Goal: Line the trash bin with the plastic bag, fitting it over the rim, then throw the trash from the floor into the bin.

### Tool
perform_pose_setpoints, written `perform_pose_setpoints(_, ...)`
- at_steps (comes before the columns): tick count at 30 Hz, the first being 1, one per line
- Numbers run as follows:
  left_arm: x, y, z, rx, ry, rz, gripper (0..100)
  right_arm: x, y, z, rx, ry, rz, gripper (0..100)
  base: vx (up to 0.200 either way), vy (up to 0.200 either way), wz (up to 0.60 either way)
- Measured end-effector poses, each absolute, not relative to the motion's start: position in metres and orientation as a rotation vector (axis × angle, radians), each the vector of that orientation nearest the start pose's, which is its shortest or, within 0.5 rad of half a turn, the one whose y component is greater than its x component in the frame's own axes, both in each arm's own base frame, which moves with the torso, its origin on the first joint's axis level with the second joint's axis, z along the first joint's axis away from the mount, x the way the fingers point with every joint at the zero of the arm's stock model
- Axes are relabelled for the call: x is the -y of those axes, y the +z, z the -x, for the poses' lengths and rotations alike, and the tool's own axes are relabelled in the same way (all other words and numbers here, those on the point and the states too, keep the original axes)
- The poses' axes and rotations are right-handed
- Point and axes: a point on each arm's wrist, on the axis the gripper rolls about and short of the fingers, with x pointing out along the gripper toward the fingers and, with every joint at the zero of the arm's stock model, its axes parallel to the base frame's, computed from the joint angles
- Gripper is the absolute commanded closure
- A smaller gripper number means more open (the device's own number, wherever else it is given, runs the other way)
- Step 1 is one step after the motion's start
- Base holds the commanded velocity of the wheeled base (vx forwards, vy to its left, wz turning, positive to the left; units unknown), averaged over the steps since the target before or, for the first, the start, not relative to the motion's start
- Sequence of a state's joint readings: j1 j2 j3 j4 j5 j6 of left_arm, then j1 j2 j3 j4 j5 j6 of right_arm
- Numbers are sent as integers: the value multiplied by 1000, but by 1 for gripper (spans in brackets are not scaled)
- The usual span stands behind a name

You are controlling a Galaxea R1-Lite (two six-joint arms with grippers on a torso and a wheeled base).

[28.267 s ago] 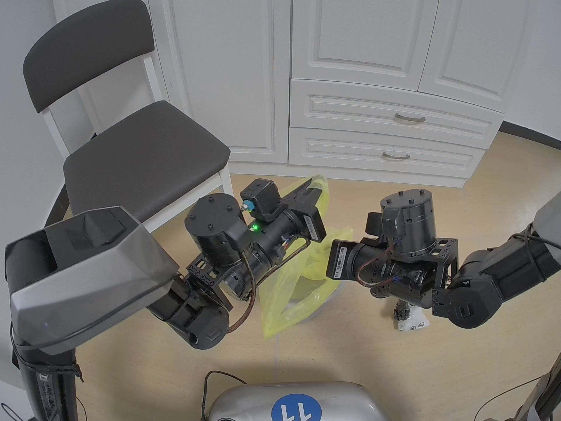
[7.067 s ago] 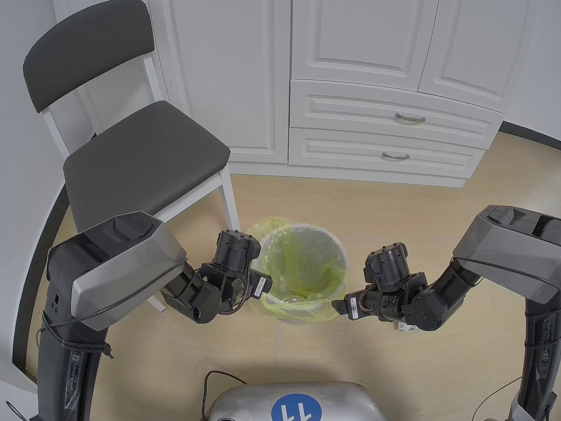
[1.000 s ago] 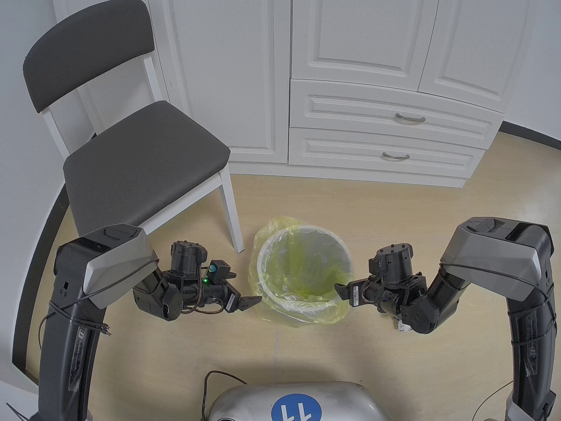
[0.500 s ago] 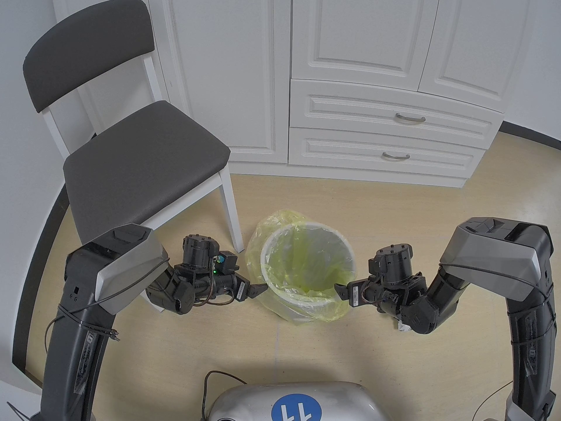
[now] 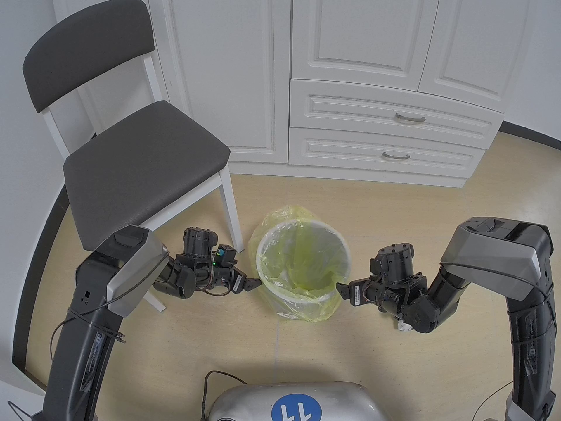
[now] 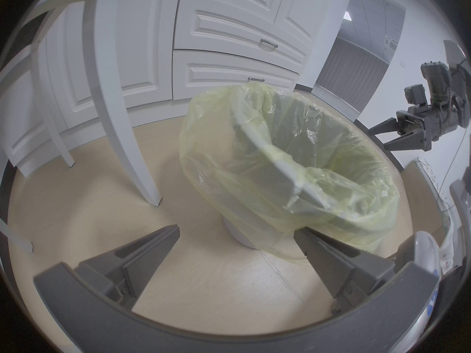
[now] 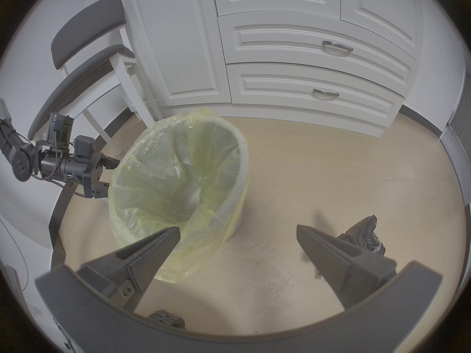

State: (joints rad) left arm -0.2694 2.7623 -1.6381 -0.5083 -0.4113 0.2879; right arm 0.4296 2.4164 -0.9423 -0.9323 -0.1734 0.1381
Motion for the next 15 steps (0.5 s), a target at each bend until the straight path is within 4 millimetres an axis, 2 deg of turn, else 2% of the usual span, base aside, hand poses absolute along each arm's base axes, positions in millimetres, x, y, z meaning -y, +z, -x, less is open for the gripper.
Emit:
perform_pose_setpoints(7, 144, -80, -498, -546, -756, -241, 0, -164, -22, -371, -536, 209, 27, 0, 0, 0, 0)
perform_pose_setpoints(15, 145, -94, -506, -641, -767, -236, 0, -162, -28, -373, -544, 204, 29, 0, 0, 0, 0)
